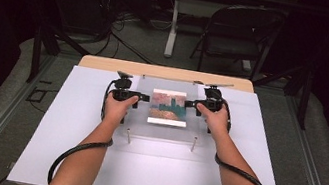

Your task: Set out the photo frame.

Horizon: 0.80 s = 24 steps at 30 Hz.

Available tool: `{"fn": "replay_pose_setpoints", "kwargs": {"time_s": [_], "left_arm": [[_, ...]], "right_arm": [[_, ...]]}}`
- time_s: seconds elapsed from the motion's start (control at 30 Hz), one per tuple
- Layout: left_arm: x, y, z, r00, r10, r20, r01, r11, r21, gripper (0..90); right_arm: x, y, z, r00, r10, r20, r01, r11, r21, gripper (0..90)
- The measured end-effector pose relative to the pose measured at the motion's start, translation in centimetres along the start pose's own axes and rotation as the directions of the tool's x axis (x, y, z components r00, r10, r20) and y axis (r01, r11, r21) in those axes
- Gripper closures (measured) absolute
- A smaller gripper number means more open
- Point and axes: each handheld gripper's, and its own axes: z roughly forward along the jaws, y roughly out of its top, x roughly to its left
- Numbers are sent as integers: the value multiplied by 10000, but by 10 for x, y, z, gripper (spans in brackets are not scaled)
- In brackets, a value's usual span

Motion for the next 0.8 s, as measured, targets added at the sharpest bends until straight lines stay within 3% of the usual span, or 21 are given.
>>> {"fn": "replay_pose_setpoints", "kwargs": {"time_s": [0.2,0.23,0.6,0.8], "left_arm": [[-6,0,-6,9999,111,-129,-113,9998,-186,297],[-7,0,-8,9999,75,-141,-79,9996,-254,303],[-20,1,-23,9991,14,-427,-43,9977,-677,354],[-27,1,-33,9986,159,-498,-200,9963,-830,366]], "right_arm": [[7,1,-5,9998,7,216,-6,10000,-92,272],[7,2,-6,9994,-262,215,267,9994,-230,272],[25,5,-22,9959,-163,894,209,9985,-513,295],[34,5,-31,9924,-447,1145,516,9970,-581,297]]}}
